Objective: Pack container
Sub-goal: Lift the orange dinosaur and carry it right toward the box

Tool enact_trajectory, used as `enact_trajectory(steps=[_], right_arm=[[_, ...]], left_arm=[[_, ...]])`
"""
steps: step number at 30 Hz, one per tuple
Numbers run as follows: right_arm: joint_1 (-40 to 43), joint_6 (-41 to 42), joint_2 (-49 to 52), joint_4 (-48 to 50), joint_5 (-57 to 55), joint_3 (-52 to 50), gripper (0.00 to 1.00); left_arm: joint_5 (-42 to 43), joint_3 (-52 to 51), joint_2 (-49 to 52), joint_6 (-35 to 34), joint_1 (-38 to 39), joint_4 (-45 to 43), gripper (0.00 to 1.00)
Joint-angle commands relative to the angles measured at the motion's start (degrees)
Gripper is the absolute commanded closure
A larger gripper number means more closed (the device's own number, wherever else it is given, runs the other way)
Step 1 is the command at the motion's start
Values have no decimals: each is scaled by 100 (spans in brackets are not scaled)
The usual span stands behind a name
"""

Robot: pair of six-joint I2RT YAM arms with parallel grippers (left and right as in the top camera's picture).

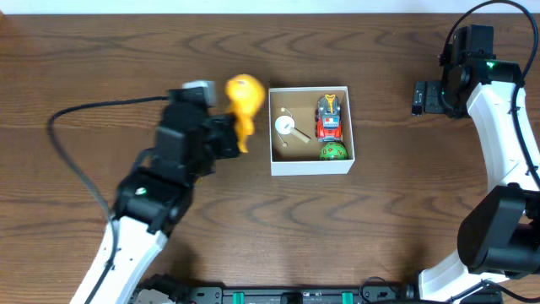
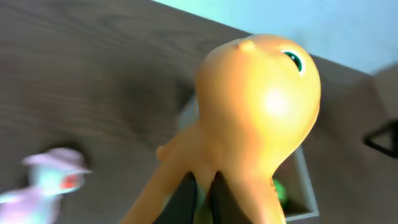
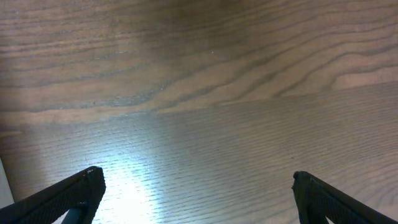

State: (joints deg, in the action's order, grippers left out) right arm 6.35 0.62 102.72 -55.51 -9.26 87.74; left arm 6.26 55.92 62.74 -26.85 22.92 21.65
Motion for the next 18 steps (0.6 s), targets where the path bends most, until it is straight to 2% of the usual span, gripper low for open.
enact_trajectory(steps=[1,7,18], right_arm=[[35,-46,-83,-2,-39,-7,1],[35,-46,-83,-2,-39,-7,1],[35,-48,-83,-2,-39,-7,1]], left_arm=[[76,105,339,-203,435,-302,94],[-321,105,1139,-662,896,-741,94],[-442,105,2044,-772,1008,-1690,94]])
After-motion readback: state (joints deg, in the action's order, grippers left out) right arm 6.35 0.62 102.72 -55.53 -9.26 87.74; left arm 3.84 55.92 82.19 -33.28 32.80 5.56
